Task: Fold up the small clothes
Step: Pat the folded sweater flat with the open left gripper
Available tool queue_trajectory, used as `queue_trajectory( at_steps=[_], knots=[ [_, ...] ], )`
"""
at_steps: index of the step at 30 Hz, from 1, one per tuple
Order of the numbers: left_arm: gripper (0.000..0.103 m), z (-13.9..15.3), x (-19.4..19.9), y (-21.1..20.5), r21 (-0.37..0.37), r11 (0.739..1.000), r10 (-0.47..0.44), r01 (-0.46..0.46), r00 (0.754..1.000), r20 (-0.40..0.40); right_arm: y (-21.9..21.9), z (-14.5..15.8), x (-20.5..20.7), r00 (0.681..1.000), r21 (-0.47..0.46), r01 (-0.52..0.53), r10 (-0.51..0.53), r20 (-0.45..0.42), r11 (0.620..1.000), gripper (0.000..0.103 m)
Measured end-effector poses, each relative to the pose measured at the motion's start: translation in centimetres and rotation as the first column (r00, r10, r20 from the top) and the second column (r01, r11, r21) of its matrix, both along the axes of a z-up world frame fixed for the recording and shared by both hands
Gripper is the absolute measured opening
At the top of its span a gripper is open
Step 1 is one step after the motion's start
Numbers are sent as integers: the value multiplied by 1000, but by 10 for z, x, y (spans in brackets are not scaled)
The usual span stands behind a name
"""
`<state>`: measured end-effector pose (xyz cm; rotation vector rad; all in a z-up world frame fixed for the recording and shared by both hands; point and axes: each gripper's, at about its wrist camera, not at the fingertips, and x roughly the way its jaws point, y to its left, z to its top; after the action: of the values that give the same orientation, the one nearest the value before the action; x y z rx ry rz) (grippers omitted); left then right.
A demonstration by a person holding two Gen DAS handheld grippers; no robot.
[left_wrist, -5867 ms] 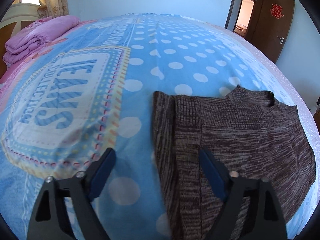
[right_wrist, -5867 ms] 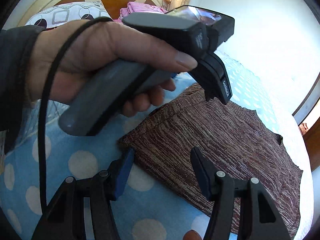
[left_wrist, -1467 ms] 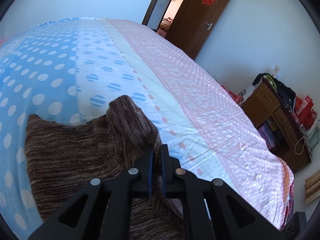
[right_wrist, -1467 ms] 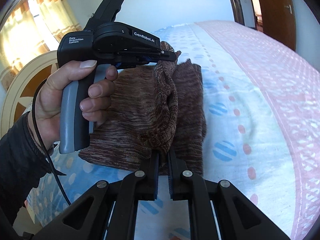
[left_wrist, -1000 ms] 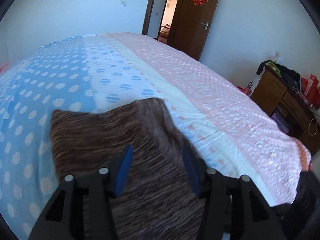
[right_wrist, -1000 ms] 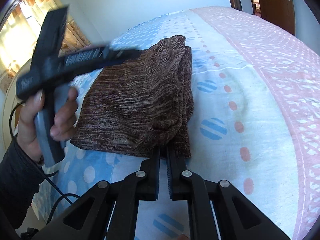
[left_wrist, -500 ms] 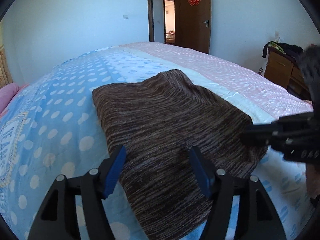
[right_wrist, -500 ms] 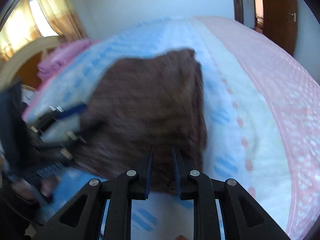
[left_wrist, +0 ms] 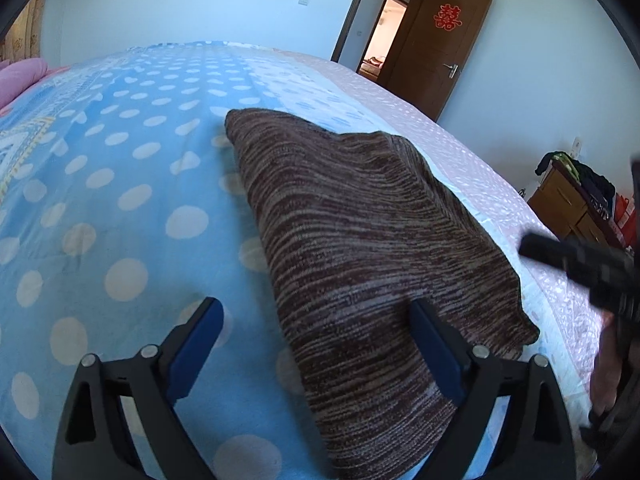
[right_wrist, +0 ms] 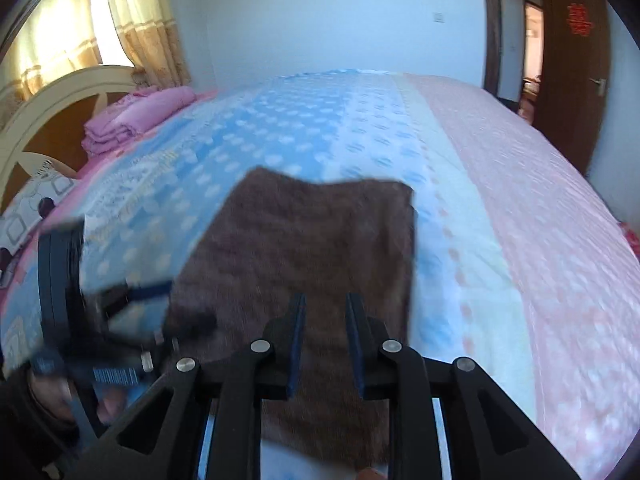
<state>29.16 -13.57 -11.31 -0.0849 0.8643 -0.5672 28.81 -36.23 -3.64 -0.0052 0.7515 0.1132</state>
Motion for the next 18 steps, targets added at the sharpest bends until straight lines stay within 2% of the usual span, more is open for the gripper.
queue_trajectory(
  at_steps=[2, 4, 6, 7, 8, 9, 13, 16, 18],
  knots=[
    [97, -1, 0, 0, 4, 1000, -2, 2, 1000, -8, -2, -1, 38, 999, 37, -19, 20, -30, 999, 21],
    [100, 0, -2, -1, 12, 1000, -9, 9, 1000, -2, -6, -17, 77, 995, 23, -26, 28, -98, 999, 21],
    [100, 0, -5, -4, 34, 999, -14, 13, 1000, 6, -24, -41, 103, 985, -6, 37, -38, -167, 999, 24],
    [100, 0, -5, -5, 44, 999, -16, 15, 1000, 8, -39, -45, 106, 986, 62, 56, -46, -157, 997, 26],
    [102, 0, -7, -6, 56, 998, -20, 19, 1000, 9, -55, -46, 102, 988, 151, 75, -53, -146, 986, 26],
    [103, -1, -8, -8, 67, 997, -24, 23, 1000, 10, -62, -45, 96, 987, 174, 99, -74, -144, 980, 26],
    [103, -1, -11, -13, 117, 993, -26, 24, 999, 19, -58, -29, 54, 990, 83, 124, -119, -72, 989, 26],
    [103, -2, -12, -16, 143, 989, -25, 21, 999, 24, -41, -11, 10, 1000, 124, 17, -16, -9, 992, 28],
    [103, -2, -13, -17, 154, 988, -25, 21, 999, 25, -21, -11, -19, 997, 91, -72, 72, 12, 993, 28]
  ],
)
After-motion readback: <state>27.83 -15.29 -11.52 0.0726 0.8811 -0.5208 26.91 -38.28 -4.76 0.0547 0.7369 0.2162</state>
